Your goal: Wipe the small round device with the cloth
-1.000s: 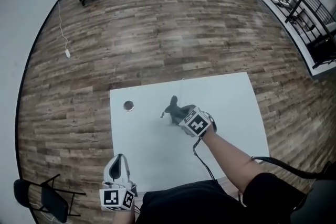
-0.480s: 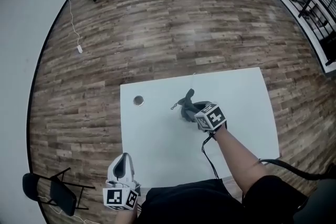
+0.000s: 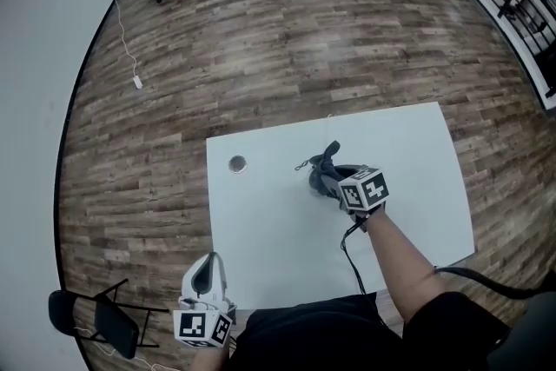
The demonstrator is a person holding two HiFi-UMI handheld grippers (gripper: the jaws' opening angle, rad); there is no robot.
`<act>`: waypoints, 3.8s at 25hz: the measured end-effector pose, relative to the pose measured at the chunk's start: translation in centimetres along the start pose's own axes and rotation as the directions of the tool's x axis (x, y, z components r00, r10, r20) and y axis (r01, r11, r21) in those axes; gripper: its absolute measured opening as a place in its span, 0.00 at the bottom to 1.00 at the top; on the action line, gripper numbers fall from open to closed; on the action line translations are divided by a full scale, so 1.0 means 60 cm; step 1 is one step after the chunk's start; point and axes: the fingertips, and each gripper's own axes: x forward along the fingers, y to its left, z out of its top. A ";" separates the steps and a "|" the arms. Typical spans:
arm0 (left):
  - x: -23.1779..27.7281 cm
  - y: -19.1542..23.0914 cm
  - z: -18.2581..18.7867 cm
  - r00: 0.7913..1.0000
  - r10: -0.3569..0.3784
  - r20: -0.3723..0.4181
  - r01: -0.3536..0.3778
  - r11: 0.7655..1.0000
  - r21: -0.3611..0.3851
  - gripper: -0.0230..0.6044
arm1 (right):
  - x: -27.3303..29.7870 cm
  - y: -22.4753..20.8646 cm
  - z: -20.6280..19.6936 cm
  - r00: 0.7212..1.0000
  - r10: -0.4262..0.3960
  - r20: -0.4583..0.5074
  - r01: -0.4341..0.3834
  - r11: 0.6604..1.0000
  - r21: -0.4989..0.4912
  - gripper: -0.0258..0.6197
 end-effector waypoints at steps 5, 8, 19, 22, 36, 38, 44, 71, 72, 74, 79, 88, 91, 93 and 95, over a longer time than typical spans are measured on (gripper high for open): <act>0.001 0.004 0.000 1.000 -0.015 -0.008 0.015 1.000 0.008 0.05 | -0.007 -0.003 -0.007 0.998 -0.068 -0.005 0.068 0.996 -0.052 0.23; 0.000 0.009 -0.004 1.000 -0.022 -0.014 0.022 1.000 0.012 0.05 | -0.010 -0.015 -0.013 0.995 -0.103 -0.006 0.103 0.994 -0.020 0.23; 0.006 0.021 -0.013 0.997 -0.054 -0.048 0.055 0.998 0.030 0.05 | 0.011 -0.029 -0.086 0.984 -0.127 -0.125 0.126 0.992 -0.014 0.23; 0.012 0.020 -0.017 0.997 -0.064 -0.053 0.065 0.998 0.025 0.05 | 0.025 -0.018 -0.129 0.972 -0.105 -0.208 0.102 0.994 -0.025 0.23; 0.028 -0.019 -0.023 0.997 -0.061 0.039 0.061 0.998 0.013 0.05 | -0.058 -0.011 0.006 0.971 -0.230 -0.065 0.189 0.903 -0.387 0.23; 0.023 -0.019 -0.026 0.998 -0.045 0.049 0.046 0.999 -0.011 0.05 | -0.045 -0.006 0.013 0.962 -0.251 -0.108 0.175 0.869 -0.464 0.23; 0.004 0.006 -0.034 0.998 0.024 0.053 -0.021 0.998 -0.061 0.05 | -0.016 0.015 0.005 0.939 -0.282 -0.194 0.126 0.812 -0.570 0.23; 0.033 -0.018 -0.037 0.996 -0.081 0.027 0.082 0.996 -0.044 0.05 | 0.034 0.102 -0.053 0.940 -0.250 -0.230 0.020 0.717 -0.696 0.23; 0.030 -0.019 -0.038 0.997 -0.070 0.027 0.072 0.996 -0.048 0.05 | 0.039 0.102 -0.071 0.933 -0.242 -0.266 -0.006 0.729 -0.684 0.23; 0.025 -0.021 -0.036 0.998 -0.053 0.030 0.055 0.997 -0.059 0.05 | 0.046 0.094 -0.115 0.915 -0.220 -0.339 -0.045 0.778 -0.626 0.23; 0.012 -0.034 -0.036 0.999 -0.017 0.037 0.020 0.997 -0.076 0.05 | 0.017 0.080 -0.170 0.907 -0.122 -0.403 -0.101 0.866 -0.490 0.23; -0.003 -0.052 -0.062 0.999 0.049 0.012 -0.048 0.991 -0.122 0.05 | -0.036 -0.018 0.018 0.949 -0.284 -0.136 0.115 0.713 -0.691 0.23; -0.010 -0.064 -0.066 0.997 0.072 0.002 -0.071 0.989 -0.127 0.05 | -0.008 -0.047 -0.013 0.933 -0.290 -0.214 0.045 0.683 -0.729 0.23; -0.016 -0.070 -0.067 0.996 0.089 -0.006 -0.089 0.988 -0.130 0.05 | 0.002 -0.054 -0.033 0.926 -0.281 -0.254 0.004 0.677 -0.736 0.23; -0.022 -0.074 -0.067 0.994 0.107 -0.016 -0.109 0.986 -0.128 0.05 | 0.008 -0.057 -0.051 0.919 -0.270 -0.286 -0.033 0.671 -0.741 0.23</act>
